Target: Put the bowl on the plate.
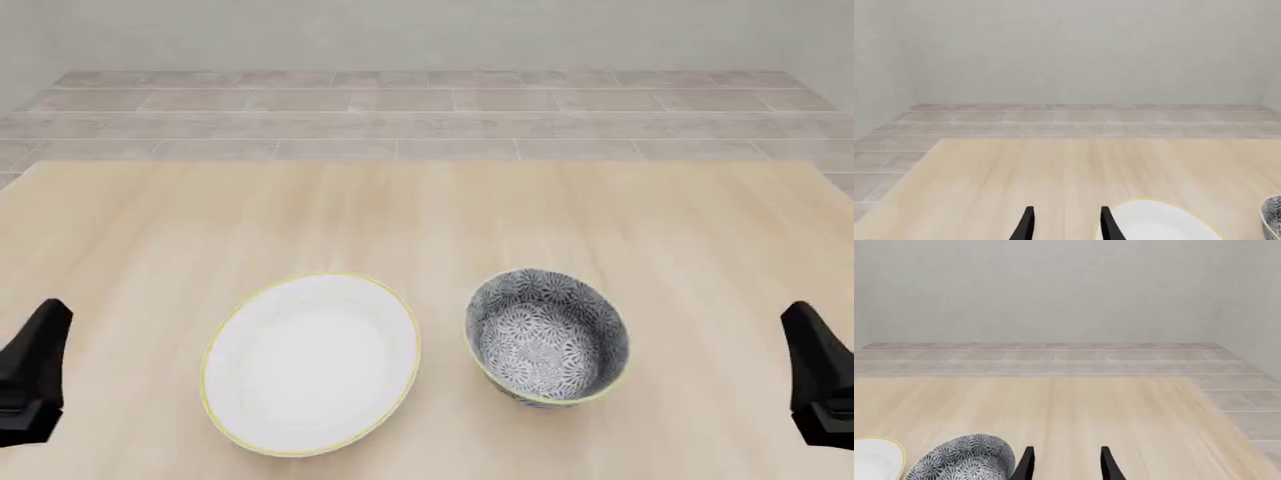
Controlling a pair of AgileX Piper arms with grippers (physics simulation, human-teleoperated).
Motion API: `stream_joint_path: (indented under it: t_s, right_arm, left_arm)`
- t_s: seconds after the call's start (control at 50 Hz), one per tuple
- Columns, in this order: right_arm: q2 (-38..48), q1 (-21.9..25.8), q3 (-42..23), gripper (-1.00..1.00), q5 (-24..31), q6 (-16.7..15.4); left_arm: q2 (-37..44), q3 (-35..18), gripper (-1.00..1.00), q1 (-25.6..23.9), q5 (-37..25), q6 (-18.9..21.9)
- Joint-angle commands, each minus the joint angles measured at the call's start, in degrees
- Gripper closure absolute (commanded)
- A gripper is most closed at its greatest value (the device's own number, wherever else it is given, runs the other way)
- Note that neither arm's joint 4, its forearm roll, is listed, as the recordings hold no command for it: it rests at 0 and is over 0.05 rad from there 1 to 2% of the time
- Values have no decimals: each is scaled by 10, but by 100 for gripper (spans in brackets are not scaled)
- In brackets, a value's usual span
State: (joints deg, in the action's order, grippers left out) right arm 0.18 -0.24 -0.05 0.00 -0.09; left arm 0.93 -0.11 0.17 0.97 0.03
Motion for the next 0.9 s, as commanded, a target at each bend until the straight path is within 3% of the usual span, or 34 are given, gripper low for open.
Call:
stream_joint_path:
  t_s: [0.02,0.36,0.82,0.9]
  right_arm:
    - [5,4,-1,-100,-2,1]
    - [34,8,-24,-100,-12,-1]
    - [228,79,-163,-100,5,-31]
    - [264,93,-176,-100,1,-16]
  left_arm:
    - [-8,-2,-100,13,0,-10]
    - [-9,-2,-100,19,6,-19]
    - [18,0,-100,10,35,-20]
    - [23,0,-100,10,40,-21]
